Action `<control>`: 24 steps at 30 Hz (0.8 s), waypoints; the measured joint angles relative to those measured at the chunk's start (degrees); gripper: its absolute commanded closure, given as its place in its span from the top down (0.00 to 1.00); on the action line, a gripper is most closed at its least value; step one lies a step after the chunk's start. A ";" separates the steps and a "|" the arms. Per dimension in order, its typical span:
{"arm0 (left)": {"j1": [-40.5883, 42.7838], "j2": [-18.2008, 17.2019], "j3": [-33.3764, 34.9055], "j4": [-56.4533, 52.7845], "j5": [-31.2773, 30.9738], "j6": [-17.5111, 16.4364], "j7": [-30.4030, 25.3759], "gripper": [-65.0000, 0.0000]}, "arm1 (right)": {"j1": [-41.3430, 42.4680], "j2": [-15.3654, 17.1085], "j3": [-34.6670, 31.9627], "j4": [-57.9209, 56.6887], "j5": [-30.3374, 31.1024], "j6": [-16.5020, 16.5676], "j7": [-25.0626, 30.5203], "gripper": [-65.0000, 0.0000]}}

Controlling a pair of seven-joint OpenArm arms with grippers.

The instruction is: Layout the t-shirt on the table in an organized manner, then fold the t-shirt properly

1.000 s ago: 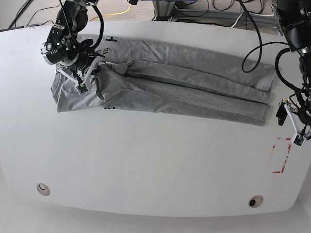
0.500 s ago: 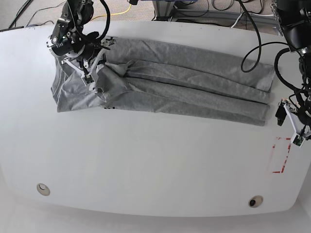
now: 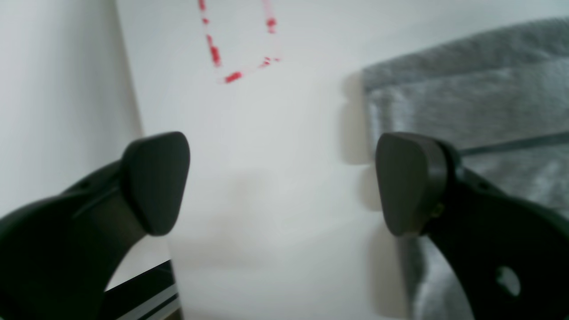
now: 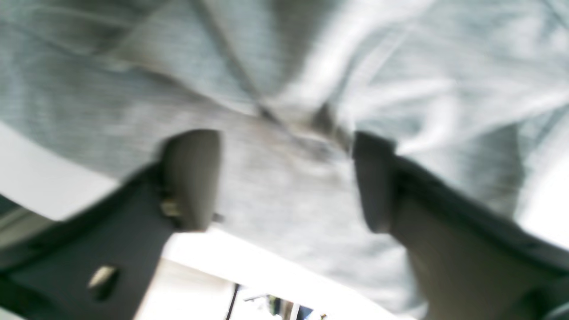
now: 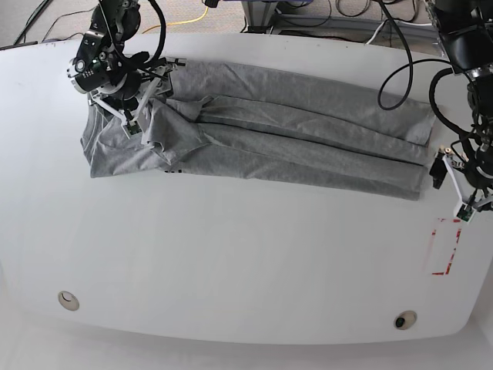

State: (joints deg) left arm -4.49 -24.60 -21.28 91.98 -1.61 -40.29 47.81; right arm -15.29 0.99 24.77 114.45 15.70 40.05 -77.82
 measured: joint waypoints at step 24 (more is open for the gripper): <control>10.78 13.51 -1.97 14.19 -0.15 0.13 -0.24 0.00 | 2.86 6.47 0.00 -4.44 -0.28 -0.07 16.81 0.00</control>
State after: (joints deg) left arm 6.28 -11.09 -23.24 106.17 -1.76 -40.16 47.57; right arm -12.43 7.46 24.77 110.02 15.42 39.99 -61.01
